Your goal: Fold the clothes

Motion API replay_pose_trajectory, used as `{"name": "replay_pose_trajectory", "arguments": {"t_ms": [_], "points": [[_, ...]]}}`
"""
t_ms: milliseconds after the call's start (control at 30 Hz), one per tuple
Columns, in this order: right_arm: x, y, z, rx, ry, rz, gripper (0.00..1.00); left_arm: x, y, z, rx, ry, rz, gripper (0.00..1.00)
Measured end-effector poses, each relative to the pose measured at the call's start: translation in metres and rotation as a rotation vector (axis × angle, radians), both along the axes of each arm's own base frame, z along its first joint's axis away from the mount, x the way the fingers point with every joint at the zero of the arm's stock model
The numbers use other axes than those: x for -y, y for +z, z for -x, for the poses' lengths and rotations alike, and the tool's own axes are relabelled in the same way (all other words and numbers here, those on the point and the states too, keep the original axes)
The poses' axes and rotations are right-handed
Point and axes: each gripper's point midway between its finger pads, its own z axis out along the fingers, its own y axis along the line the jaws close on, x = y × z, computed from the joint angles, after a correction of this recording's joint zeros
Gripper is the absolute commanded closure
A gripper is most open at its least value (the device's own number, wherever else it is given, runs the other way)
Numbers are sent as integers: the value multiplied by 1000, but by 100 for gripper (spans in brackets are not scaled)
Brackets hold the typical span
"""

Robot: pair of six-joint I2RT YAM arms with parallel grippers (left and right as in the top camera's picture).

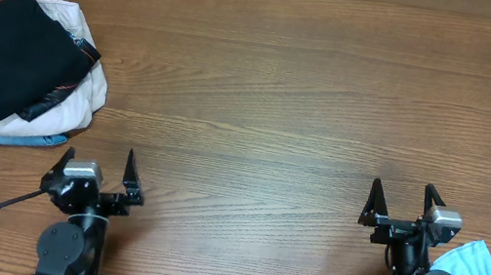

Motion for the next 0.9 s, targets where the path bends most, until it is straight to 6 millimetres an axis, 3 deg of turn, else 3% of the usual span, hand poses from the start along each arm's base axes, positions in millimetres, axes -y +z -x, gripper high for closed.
{"name": "replay_pose_trajectory", "arguments": {"t_ms": [167,367,900], "points": [[0,0,0,0,0,0,0,5,0,-12,124,-23,10,0],[-1,0,0,-1,3,0,0,17,-34,-15,27,-100,-29,0],[-1,0,0,0,6,-1,0,21,-35,-15,25,-135,-40,0]]}}
